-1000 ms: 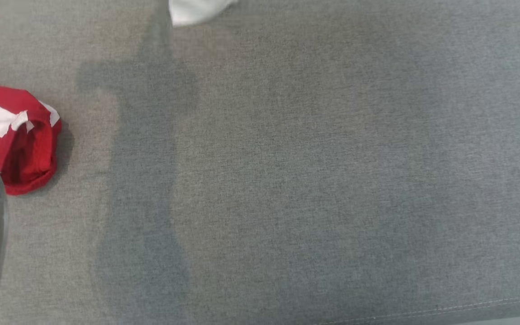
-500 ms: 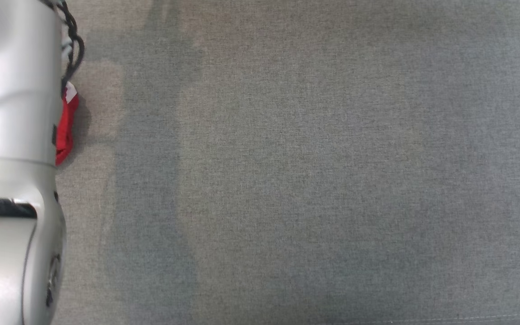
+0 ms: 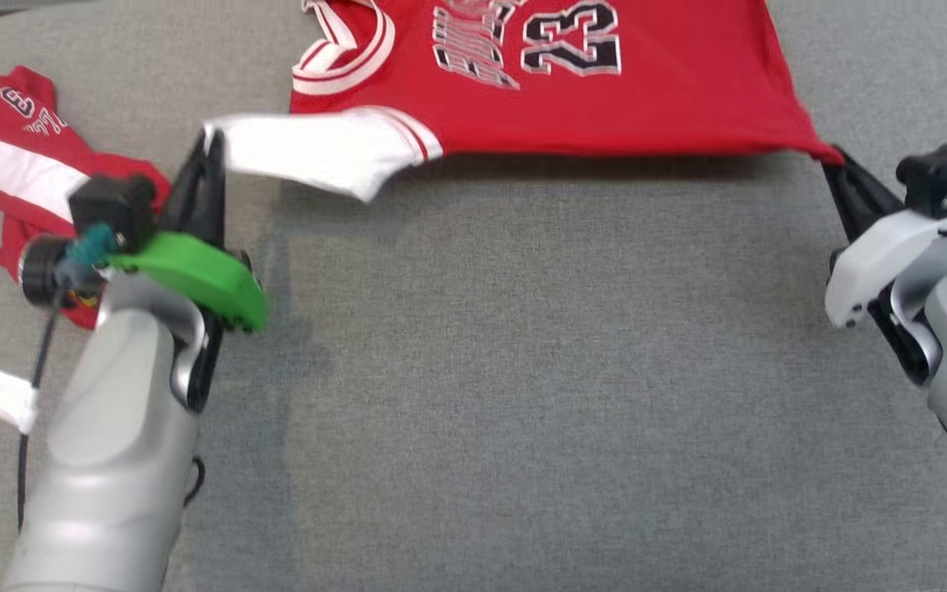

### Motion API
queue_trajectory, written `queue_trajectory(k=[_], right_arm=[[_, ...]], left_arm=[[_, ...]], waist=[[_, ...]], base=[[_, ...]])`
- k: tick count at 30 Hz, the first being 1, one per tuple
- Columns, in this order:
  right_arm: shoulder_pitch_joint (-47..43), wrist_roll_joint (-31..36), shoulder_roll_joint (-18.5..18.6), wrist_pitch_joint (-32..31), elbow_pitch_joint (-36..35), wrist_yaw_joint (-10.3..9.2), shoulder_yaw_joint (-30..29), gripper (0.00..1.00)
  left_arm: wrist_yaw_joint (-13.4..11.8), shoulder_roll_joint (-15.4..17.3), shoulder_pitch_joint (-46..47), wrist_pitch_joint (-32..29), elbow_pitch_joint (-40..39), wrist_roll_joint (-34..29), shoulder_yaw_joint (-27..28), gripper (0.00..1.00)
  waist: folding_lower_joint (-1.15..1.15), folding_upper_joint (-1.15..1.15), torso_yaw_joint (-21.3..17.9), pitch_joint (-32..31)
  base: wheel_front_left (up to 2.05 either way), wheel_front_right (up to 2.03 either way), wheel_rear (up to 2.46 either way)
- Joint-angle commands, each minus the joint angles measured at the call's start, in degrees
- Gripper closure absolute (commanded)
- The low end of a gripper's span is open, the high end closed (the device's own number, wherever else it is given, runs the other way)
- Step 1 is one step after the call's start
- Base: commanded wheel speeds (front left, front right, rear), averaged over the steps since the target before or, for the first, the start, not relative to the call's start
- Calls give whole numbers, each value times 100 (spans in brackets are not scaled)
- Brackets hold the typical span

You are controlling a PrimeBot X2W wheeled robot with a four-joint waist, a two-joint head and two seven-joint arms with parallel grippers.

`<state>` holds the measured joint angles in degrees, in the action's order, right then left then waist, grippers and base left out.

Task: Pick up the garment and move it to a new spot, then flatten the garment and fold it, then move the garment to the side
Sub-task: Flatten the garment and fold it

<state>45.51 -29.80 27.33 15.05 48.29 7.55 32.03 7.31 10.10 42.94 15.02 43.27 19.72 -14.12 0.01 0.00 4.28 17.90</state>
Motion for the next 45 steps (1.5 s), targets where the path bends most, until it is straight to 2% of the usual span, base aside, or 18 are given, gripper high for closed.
queue_trajectory(k=[1, 6, 13, 19, 24, 31, 38, 41, 45], right_arm=[[-201, -138, 101, 17, 51, -12, 125, 100], [-595, -476, 330, 17, 213, -12, 683, 100], [-793, -1018, 553, -108, 305, -12, 1528, 100], [-1040, -1585, 831, -426, 86, -12, 2208, 100], [-1197, -2115, 1157, -750, -311, -12, 2728, 100], [-1355, -2799, 1732, -1244, -1122, -12, 3450, 100], [-1457, -3482, 2359, -1972, -1995, -12, 3929, 100], [-1294, -3566, 2534, -2118, -2236, -12, 3986, 100], [-1020, -3548, 2586, -2226, -2361, -12, 4027, 100]], left_arm=[[13, 113, -303, 20, -87, -65, -159, 100], [11, 408, -1174, 20, -315, 33, -852, 100], [2, 842, -1931, -76, -633, 356, -1445, 100], [2, 1088, -2577, -512, -1269, 1124, -1880, 100], [3, 1569, -3084, -944, -2031, 1525, -2245, 100], [3, 2240, -3739, -1576, -3061, 2075, -2441, 100], [-87, 2863, -4187, -2116, -4027, 2205, -2482, 100], [-247, 2955, -4159, -2170, -4262, 2105, -2425, 100], [-346, 2944, -3812, -2219, -4361, 1847, -2461, 100]], waist=[[-1, 0, 25, -540], [-1, 0, 68, -947], [-1, 0, 73, -1319], [-1, 0, 121, -1750], [-1, 0, 106, -1960], [-1, 0, 46, -2100], [-1, 0, -5, -2118], [-1, 0, -29, -2036], [-1, 0, -46, -1850]], base=[[0, 0, 0], [0, 0, 0], [0, 0, 0], [0, 0, 0], [0, 0, 0], [0, 0, 0], [0, 0, 0], [0, 0, 0], [0, 0, 0]])
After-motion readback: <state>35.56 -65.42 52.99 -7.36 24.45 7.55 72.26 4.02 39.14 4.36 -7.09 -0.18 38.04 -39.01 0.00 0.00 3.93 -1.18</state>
